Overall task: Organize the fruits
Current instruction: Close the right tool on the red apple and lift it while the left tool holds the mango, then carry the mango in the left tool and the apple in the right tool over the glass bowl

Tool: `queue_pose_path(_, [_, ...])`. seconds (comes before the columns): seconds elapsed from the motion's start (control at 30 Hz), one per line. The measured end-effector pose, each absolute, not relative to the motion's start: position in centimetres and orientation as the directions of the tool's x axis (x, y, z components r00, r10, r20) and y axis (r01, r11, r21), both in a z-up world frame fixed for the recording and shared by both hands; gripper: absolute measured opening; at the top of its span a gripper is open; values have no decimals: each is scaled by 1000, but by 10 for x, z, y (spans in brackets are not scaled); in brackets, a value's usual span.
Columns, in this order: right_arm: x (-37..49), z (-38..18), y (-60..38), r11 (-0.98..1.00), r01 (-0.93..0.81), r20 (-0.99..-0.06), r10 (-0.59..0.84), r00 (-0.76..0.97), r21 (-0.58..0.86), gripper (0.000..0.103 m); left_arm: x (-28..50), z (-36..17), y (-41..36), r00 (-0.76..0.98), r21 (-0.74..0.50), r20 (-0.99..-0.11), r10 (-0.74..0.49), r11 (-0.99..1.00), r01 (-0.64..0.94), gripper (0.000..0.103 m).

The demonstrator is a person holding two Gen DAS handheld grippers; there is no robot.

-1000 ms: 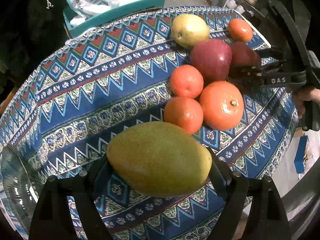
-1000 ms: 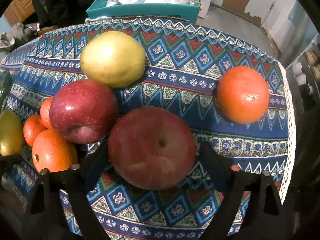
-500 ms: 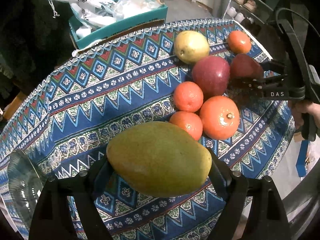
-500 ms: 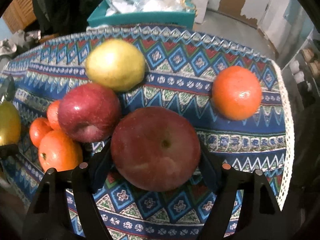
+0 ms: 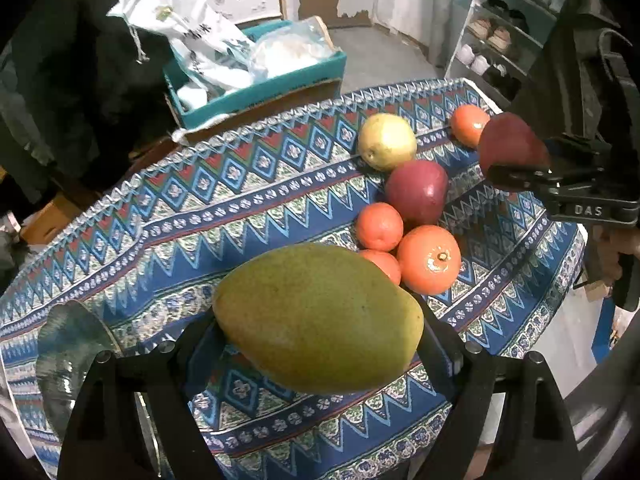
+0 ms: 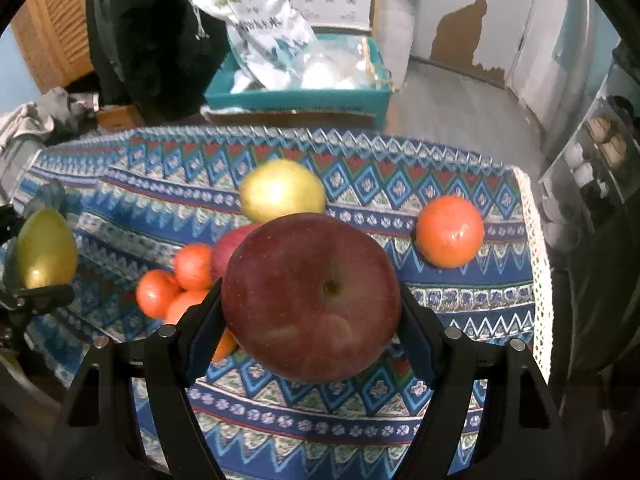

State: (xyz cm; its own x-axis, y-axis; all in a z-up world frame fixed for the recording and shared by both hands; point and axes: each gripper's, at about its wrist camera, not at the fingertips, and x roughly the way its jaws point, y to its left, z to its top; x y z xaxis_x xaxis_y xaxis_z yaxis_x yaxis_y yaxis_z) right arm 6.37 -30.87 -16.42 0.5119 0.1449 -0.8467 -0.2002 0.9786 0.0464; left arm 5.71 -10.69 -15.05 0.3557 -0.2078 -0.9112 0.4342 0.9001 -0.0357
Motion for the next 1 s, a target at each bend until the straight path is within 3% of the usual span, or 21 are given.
queue_pose_path(1.0, [43,-69,-208,926,-369,-751,299,589,79,78,29,-80,-45,469,-29,-858,-212,930,367,87])
